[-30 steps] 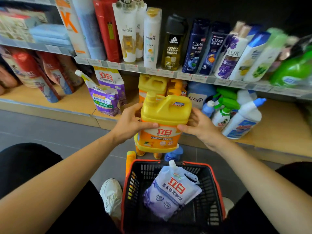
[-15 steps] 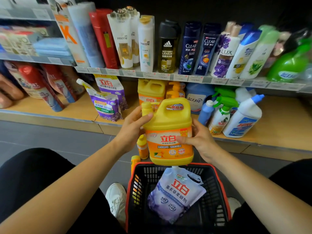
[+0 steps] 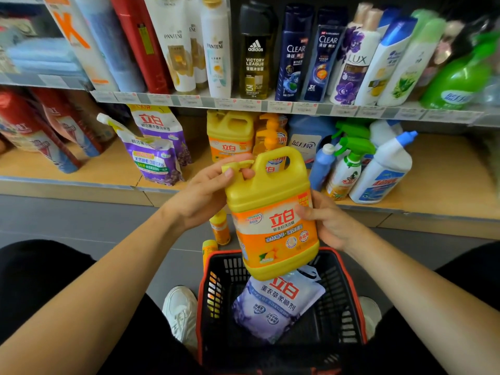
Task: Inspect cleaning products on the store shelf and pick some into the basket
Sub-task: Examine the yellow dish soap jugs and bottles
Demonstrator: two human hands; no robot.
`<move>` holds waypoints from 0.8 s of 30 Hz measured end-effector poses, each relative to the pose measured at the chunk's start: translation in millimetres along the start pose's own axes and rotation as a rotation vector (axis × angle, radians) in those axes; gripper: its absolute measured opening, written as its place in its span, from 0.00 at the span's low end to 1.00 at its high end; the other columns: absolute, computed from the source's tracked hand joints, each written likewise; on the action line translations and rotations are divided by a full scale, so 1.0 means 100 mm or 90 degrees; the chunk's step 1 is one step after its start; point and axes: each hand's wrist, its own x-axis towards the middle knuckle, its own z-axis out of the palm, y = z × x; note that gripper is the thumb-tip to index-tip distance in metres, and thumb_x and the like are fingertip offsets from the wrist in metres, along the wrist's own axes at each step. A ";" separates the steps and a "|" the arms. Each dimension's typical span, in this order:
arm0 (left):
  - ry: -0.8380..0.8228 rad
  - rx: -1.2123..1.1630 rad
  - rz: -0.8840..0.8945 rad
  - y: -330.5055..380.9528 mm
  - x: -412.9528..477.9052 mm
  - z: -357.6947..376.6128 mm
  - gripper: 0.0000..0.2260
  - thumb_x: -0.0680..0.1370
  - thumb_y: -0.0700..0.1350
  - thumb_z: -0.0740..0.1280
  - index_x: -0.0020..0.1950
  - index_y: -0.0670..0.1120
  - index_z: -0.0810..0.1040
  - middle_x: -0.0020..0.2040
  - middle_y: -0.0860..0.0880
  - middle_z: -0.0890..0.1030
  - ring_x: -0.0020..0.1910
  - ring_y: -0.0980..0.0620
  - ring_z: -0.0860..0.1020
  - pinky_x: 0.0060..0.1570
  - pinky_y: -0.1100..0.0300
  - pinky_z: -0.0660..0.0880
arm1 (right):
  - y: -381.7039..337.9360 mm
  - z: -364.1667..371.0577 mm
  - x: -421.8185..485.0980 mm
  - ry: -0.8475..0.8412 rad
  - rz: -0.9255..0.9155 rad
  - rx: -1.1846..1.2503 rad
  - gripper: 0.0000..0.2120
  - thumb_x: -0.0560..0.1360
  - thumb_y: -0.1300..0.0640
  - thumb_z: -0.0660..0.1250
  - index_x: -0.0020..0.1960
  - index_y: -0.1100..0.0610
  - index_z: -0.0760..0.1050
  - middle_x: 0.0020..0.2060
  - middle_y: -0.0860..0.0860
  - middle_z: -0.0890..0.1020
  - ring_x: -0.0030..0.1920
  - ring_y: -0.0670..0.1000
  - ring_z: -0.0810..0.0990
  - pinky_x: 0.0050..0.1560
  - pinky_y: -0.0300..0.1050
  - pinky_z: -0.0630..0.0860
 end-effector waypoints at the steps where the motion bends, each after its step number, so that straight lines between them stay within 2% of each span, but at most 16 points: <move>1: -0.024 -0.003 -0.007 0.02 -0.01 -0.01 0.40 0.68 0.55 0.80 0.74 0.41 0.69 0.58 0.46 0.81 0.69 0.40 0.73 0.71 0.42 0.69 | -0.01 0.01 0.00 -0.011 0.007 0.011 0.49 0.55 0.50 0.86 0.71 0.62 0.69 0.62 0.63 0.80 0.62 0.64 0.80 0.56 0.57 0.80; 4: -0.035 0.001 0.001 0.06 -0.03 -0.04 0.43 0.67 0.54 0.81 0.73 0.37 0.66 0.64 0.38 0.76 0.74 0.34 0.68 0.74 0.36 0.65 | -0.04 0.05 0.00 -0.024 0.023 0.010 0.53 0.55 0.48 0.86 0.73 0.62 0.67 0.65 0.64 0.78 0.64 0.65 0.78 0.60 0.60 0.79; 6: 0.001 -0.013 0.013 0.06 -0.04 -0.05 0.41 0.68 0.52 0.80 0.73 0.36 0.67 0.61 0.38 0.77 0.71 0.35 0.70 0.72 0.37 0.67 | -0.07 0.08 -0.01 -0.024 0.022 -0.019 0.54 0.54 0.47 0.86 0.73 0.63 0.67 0.65 0.64 0.78 0.64 0.64 0.78 0.60 0.58 0.79; 8: 0.049 -0.008 0.023 0.04 -0.04 -0.04 0.33 0.74 0.46 0.74 0.74 0.34 0.66 0.58 0.38 0.78 0.69 0.37 0.72 0.70 0.39 0.70 | -0.07 0.11 -0.01 -0.018 0.019 -0.049 0.52 0.55 0.48 0.86 0.72 0.63 0.67 0.64 0.63 0.79 0.63 0.62 0.79 0.60 0.58 0.79; 10: 0.101 0.016 0.037 0.01 -0.03 -0.02 0.24 0.77 0.41 0.66 0.73 0.37 0.70 0.55 0.43 0.83 0.64 0.43 0.78 0.64 0.45 0.77 | -0.03 0.16 -0.03 0.003 0.009 -0.078 0.46 0.59 0.53 0.84 0.72 0.63 0.68 0.63 0.63 0.80 0.63 0.62 0.79 0.63 0.62 0.77; 13: 0.151 0.040 0.064 0.00 -0.01 -0.02 0.19 0.77 0.41 0.66 0.69 0.43 0.75 0.55 0.46 0.86 0.58 0.48 0.83 0.52 0.54 0.81 | 0.05 0.26 -0.04 0.080 -0.047 -0.133 0.34 0.66 0.62 0.80 0.69 0.61 0.71 0.60 0.60 0.82 0.61 0.61 0.81 0.63 0.67 0.75; 15: 0.181 0.070 0.087 -0.01 -0.03 -0.01 0.19 0.77 0.42 0.67 0.69 0.45 0.76 0.57 0.46 0.86 0.59 0.47 0.83 0.51 0.55 0.82 | 0.08 0.32 -0.05 0.135 -0.097 -0.181 0.32 0.64 0.60 0.81 0.65 0.57 0.73 0.57 0.55 0.84 0.58 0.56 0.83 0.60 0.63 0.79; 19: 0.281 0.208 0.141 -0.10 -0.04 0.02 0.21 0.80 0.39 0.68 0.73 0.40 0.72 0.60 0.42 0.84 0.61 0.44 0.82 0.57 0.49 0.81 | 0.13 0.44 -0.05 0.207 -0.229 -0.334 0.37 0.59 0.48 0.84 0.63 0.51 0.72 0.57 0.48 0.83 0.58 0.47 0.82 0.58 0.52 0.80; 22: 0.314 0.300 0.172 -0.16 -0.02 0.05 0.19 0.81 0.39 0.68 0.72 0.40 0.73 0.58 0.44 0.85 0.59 0.47 0.83 0.56 0.51 0.81 | 0.14 0.46 -0.07 0.240 -0.264 -0.412 0.38 0.59 0.42 0.83 0.64 0.46 0.71 0.57 0.42 0.82 0.59 0.43 0.81 0.58 0.52 0.79; 24: 0.313 0.317 0.175 -0.15 -0.01 0.06 0.17 0.81 0.38 0.67 0.71 0.41 0.74 0.57 0.46 0.85 0.57 0.49 0.84 0.54 0.55 0.81 | 0.12 0.44 -0.08 0.237 -0.264 -0.408 0.38 0.59 0.42 0.83 0.64 0.47 0.72 0.57 0.43 0.82 0.59 0.45 0.81 0.59 0.54 0.79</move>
